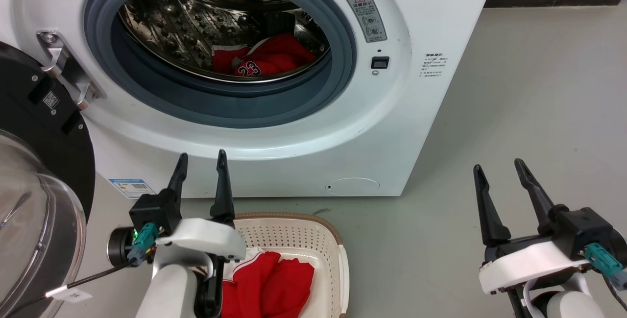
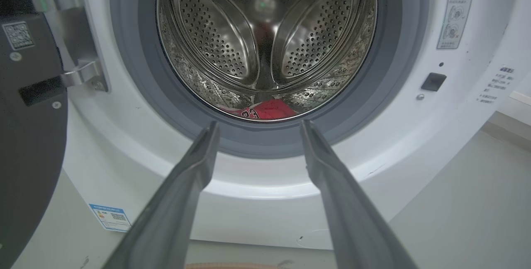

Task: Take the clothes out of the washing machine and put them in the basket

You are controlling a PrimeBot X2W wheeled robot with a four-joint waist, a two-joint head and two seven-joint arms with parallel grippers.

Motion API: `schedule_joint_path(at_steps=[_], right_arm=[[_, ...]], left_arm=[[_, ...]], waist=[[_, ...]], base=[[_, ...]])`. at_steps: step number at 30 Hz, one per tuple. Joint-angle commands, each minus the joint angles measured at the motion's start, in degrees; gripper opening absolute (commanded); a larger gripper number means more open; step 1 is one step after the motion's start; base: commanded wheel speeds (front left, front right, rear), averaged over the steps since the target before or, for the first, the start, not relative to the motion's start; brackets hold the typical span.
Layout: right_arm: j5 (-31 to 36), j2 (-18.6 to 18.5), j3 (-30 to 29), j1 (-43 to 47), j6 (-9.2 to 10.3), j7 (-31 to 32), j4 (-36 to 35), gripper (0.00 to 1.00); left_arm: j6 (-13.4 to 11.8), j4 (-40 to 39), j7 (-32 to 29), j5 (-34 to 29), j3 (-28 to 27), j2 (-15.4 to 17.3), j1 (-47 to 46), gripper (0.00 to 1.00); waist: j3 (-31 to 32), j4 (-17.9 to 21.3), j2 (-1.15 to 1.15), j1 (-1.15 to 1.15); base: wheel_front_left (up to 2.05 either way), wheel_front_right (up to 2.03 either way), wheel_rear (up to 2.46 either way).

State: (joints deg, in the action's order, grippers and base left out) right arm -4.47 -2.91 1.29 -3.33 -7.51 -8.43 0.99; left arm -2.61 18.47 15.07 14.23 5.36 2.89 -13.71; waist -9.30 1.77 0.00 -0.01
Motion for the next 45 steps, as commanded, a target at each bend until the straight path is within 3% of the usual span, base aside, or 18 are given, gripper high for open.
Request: schedule_joint_path(at_steps=[1, 8, 16, 26, 37, 45], right_arm=[[0.31, 0.06, -0.23, 0.45, 0.04, 0.2, -0.56, 1.0], [-0.24, 0.06, 0.23, -1.13, 0.04, 0.55, -2.56, 1.0], [-1.24, 0.07, 1.46, -3.44, 0.04, -0.23, -3.77, 1.0], [-2.75, 0.07, 3.62, -7.73, 0.03, -2.19, -3.44, 1.0], [-6.43, 0.07, 7.96, -12.45, 0.03, -4.99, -1.06, 1.0], [-9.54, 0.1, 10.97, -14.02, 0.03, -6.38, 1.02, 1.0]], left_arm=[[-0.48, -1.3, 0.14, -0.53, 0.17, -0.02, -0.33, 1.0], [0.33, 0.07, 0.14, -2.89, -0.5, 0.0, -8.9, 1.0], [2.56, 14.18, 0.14, -3.92, -1.43, 2.83, -25.77, 1.0], [3.26, 27.6, -2.28, -4.51, -1.39, 6.91, -44.4, 1.0], [3.55, 38.87, -9.22, -5.63, -0.42, 12.42, -62.51, 1.0], [4.14, 45.33, -19.39, -7.57, 1.77, 17.69, -72.87, 1.0]], waist=[[0.06, -0.08, 0.0, 0.01], [-2.94, 0.6, 0.0, 0.01], [-10.41, 2.43, 0.0, 0.01], [-21.62, 5.96, 0.0, 0.01], [-30.2, 11.74, 0.0, 0.01], [-35.05, 17.09, 0.0, 0.01]], base=[[0.0, 0.0, 0.0], [0.0, 0.0, 0.0], [0.0, 0.0, 0.0], [0.0, 0.0, 0.0], [0.0, 0.0, 0.0], [0.0, 0.0, 0.0]])
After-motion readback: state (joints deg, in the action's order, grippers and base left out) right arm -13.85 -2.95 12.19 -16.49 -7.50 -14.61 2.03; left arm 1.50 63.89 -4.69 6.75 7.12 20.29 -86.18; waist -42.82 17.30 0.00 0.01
